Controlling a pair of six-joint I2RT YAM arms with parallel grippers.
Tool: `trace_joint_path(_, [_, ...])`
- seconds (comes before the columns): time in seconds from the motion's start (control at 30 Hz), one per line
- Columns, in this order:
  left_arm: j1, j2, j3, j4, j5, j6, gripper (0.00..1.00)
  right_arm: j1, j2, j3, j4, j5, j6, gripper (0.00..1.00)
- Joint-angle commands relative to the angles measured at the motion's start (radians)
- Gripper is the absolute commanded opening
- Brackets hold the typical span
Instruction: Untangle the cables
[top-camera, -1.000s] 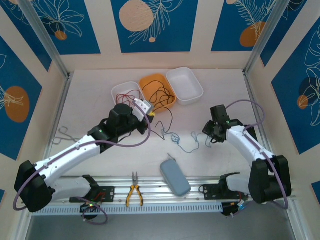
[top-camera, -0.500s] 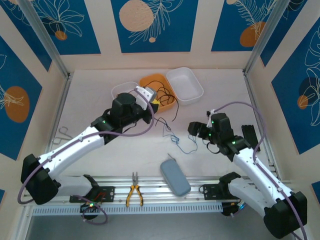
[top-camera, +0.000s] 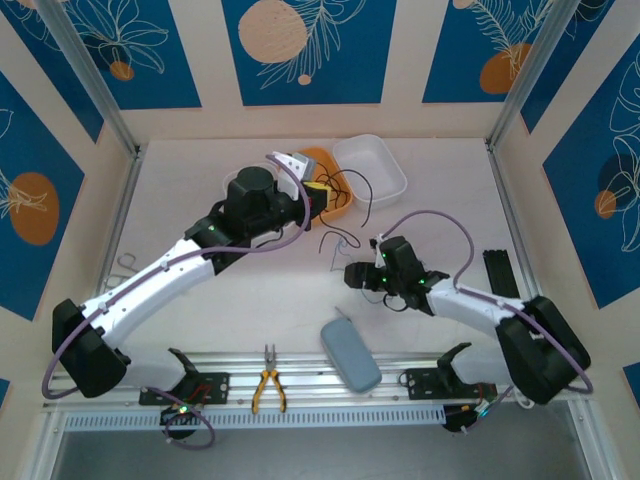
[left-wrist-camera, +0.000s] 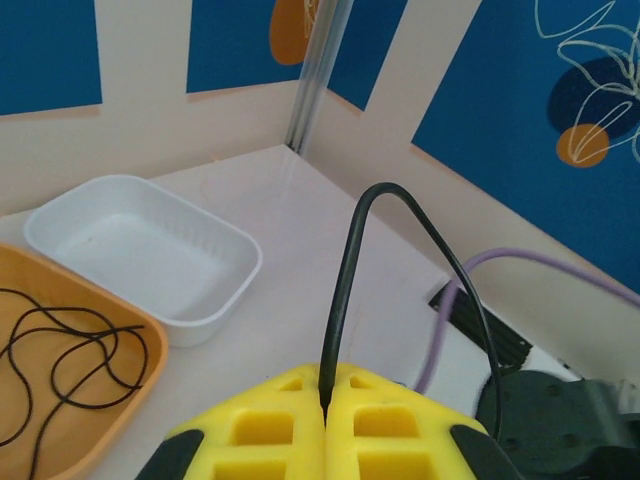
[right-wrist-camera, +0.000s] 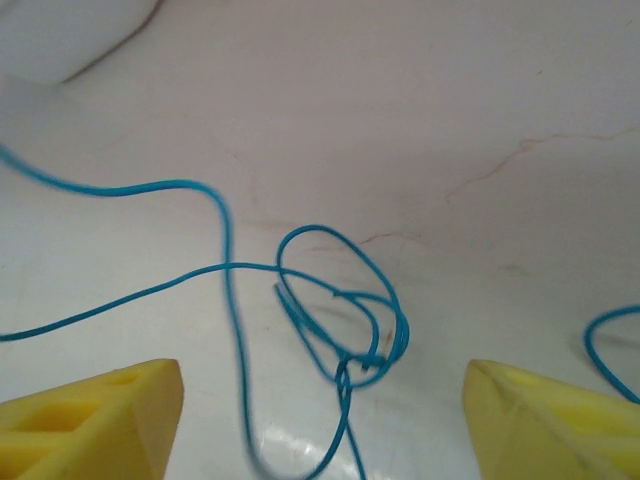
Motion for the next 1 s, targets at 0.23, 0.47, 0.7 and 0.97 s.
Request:
trace_joint_path(0.23, [0.045, -0.059, 0.012, 0.037, 0.132, -0.084, 0.0, -0.034, 0.16, 0.128, -0.052, 0.109, 0.106, 0.0])
trace_joint_path(0.47, [0.193, -0.178, -0.059, 0.083, 0.211, -0.163, 0.0, -0.165, 0.08, 0.107, -0.24, 0.18, 0.18, 0.0])
trace_joint_path(0.7, [0.286, -0.282, -0.083, 0.042, 0.151, -0.132, 0.0, -0.288, -0.068, 0.036, -0.347, 0.188, 0.202, 0.0])
trace_joint_path(0.97, [0.358, -0.336, -0.078, 0.028, 0.082, -0.108, 0.0, -0.427, -0.26, -0.02, -0.427, 0.15, 0.183, 0.0])
